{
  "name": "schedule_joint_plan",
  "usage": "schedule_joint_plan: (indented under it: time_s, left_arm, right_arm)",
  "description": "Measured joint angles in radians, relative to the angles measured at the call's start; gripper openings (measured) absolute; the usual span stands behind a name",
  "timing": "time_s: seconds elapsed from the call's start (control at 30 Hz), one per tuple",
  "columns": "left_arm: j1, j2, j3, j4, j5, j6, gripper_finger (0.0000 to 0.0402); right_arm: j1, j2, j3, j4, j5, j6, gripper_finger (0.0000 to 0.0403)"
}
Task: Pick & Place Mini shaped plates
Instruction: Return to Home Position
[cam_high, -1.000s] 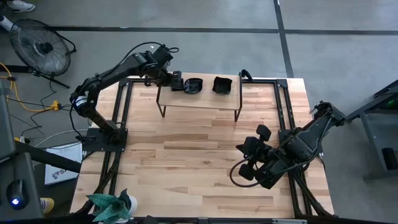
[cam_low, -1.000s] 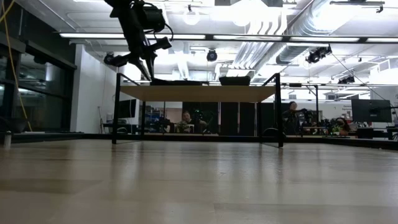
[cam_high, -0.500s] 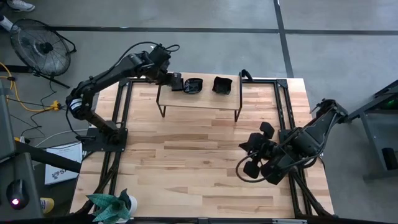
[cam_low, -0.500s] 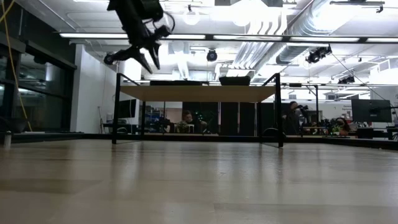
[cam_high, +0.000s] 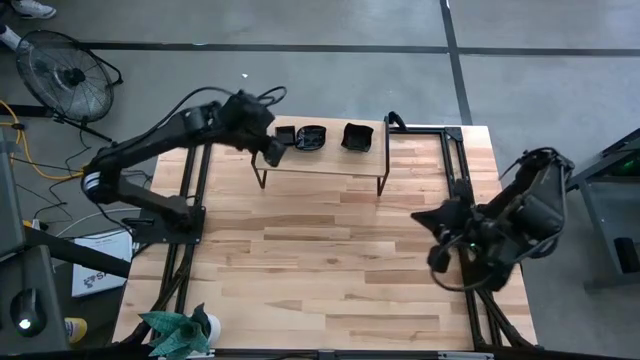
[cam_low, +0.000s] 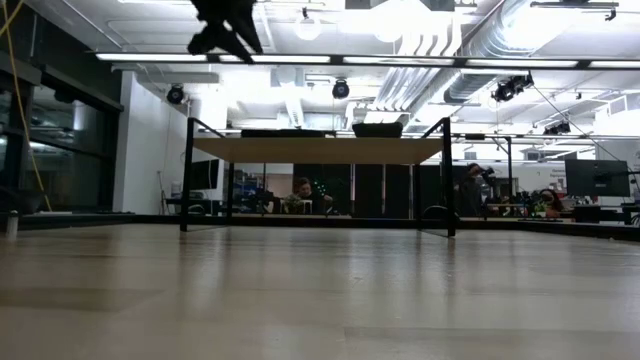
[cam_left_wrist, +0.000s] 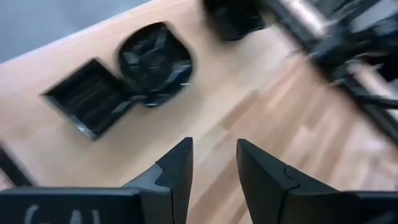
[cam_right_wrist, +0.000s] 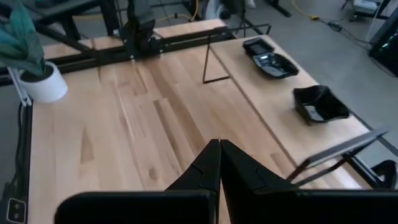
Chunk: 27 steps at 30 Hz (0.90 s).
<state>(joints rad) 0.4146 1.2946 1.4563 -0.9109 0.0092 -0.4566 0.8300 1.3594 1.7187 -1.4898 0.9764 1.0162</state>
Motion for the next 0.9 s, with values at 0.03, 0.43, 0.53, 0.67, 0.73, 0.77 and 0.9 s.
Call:
schedule_joint_plan:
  time_s: [0.03,0.43,0.53,0.67,0.73,0.77,0.9]
  left_arm:
    - [-0.019,-0.030,-0.031,0.034,-0.004,-0.014,0.0122]
    - [-0.238,-0.475,-0.592,0.516,-0.079,-0.154,0.0122]
    - [-0.276,-0.600,-0.720,0.598,-0.121,-0.159,0.0122]
    - [-0.322,-0.769,-0.874,0.682,-0.154,-0.170,0.0122]
    - [-0.339,-0.849,-0.938,0.688,-0.178,-0.177,0.0122]
    - [-0.345,-0.888,-0.966,0.685,-0.183,-0.177,0.0122]
    - [-0.343,-1.040,-1.069,0.677,-0.196,-0.184,0.0122]
  right_arm:
    - [0.016,-0.009,0.000,-0.028,0.018,0.029,0.0001]
    - [0.082,-0.104,-0.005,-0.078,0.149,0.055,0.0002]
    - [0.075,-0.169,-0.084,-0.065,0.245,0.082,0.0003]
    - [-0.003,-0.288,-0.259,0.093,0.236,0.098,0.0002]
    - [-0.047,-0.345,-0.348,0.189,0.223,0.073,0.0001]
    - [-0.066,-0.375,-0.391,0.228,0.217,0.064,0.0002]
    - [-0.142,-0.506,-0.547,0.323,0.199,0.108,0.0002]
